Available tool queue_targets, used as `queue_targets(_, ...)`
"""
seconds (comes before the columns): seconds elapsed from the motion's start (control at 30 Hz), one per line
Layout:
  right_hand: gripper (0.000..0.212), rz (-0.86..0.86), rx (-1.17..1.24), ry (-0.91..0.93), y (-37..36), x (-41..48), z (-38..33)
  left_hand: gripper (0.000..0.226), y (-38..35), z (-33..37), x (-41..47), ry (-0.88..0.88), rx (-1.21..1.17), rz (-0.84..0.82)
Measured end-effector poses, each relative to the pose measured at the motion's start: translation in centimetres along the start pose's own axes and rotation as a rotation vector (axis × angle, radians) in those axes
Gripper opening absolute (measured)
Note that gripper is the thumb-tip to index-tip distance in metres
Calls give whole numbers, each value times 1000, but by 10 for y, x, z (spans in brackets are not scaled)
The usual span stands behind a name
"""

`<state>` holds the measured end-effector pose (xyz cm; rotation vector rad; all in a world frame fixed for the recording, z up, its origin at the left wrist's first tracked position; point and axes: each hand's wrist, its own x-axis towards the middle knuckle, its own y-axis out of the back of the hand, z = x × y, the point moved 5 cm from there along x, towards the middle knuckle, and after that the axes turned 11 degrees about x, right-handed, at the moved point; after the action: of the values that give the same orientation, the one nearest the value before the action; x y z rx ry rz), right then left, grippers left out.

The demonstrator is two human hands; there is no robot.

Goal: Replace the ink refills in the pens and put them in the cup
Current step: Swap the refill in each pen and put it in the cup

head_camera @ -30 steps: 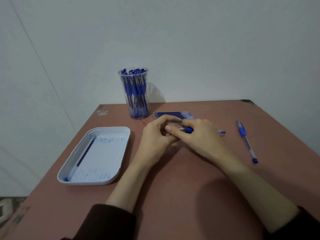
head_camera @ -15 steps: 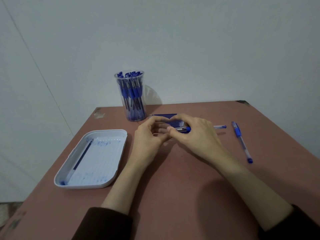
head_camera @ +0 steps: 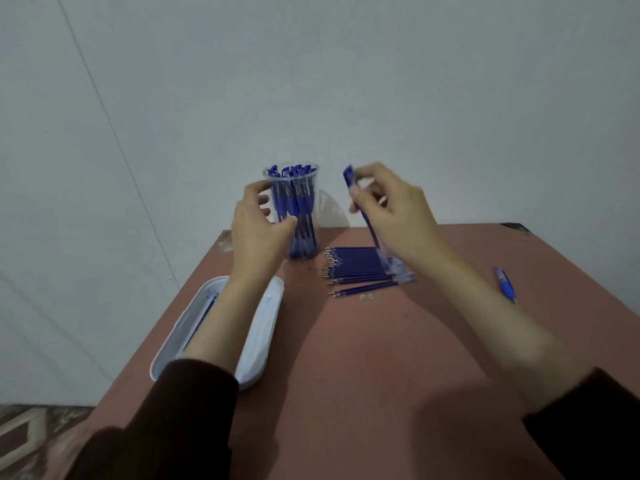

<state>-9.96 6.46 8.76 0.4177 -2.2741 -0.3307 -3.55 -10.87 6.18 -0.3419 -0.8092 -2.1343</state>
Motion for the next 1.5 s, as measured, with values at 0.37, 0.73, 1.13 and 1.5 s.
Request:
queue_targets(0.37, 7, 273, 276, 166, -24, 106, -52, 93, -34, -22, 46, 102, -140, -354)
queue_targets(0.73, 27, 92, -75, 17, -76, 122, 0, 80, -41, -30, 53, -5, -155, -252)
queue_targets(1.13, 33, -123, -330, -27, -96, 117, 29, 79, -41, -32, 53, 24, -174, -258)
queue_targets(1.5, 34, -128, -368, -113, -31, 56, 22, 64, -19, 1, 11, -20, 82, 51)
